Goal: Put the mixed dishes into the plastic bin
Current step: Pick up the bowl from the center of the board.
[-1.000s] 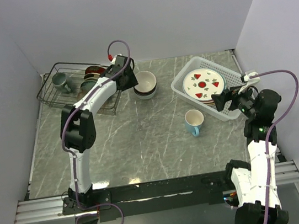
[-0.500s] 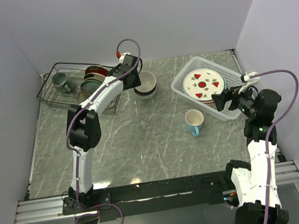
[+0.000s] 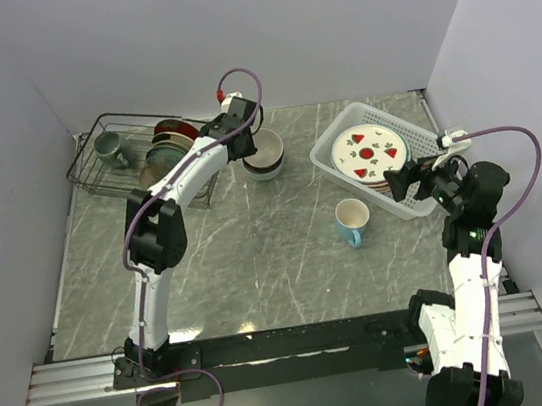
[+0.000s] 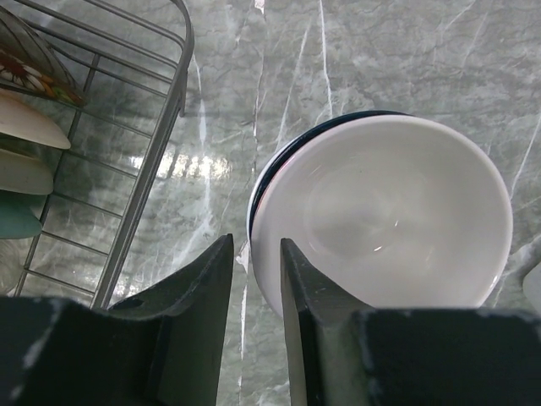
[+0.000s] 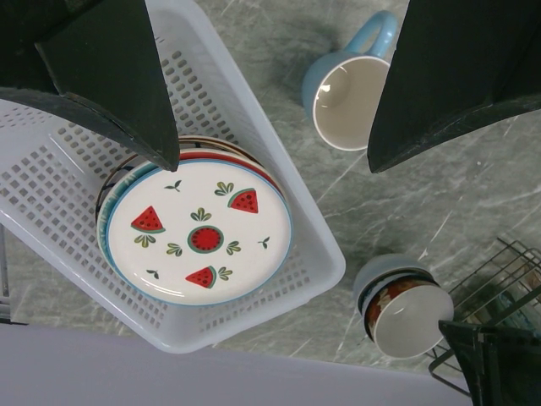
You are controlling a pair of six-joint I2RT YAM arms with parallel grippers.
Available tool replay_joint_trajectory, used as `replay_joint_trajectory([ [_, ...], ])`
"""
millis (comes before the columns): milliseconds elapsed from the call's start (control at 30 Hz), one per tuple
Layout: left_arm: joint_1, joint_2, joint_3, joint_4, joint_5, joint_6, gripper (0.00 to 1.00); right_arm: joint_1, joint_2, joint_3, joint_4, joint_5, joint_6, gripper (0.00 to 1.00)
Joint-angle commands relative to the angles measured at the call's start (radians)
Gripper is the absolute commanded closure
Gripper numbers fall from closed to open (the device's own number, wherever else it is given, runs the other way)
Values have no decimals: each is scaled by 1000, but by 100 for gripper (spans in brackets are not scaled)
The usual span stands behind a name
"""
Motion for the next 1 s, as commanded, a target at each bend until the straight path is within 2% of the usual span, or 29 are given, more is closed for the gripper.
replay_joint_trajectory([
  [0,-7,20,44,0,-25,27,66,-3,1,-3,39,3,-11,0],
  [267,-5,36,56,-3,-15,38,69,-3,1,-3,39,5,-11,0],
  [467,-5,26,52,5,-18,41,79,-3,-1,-3,39,5,-11,0],
  [600,-7,-1,50,16,-15,45,93,-3,1,-3,40,6,-11,0],
  [700,-9,-33,37,29,-8,45,99,-3,1,-3,39,8,-13,0],
  [967,-4,-104,-14,83,27,47,99,-3,2,-4,39,8,-13,0],
])
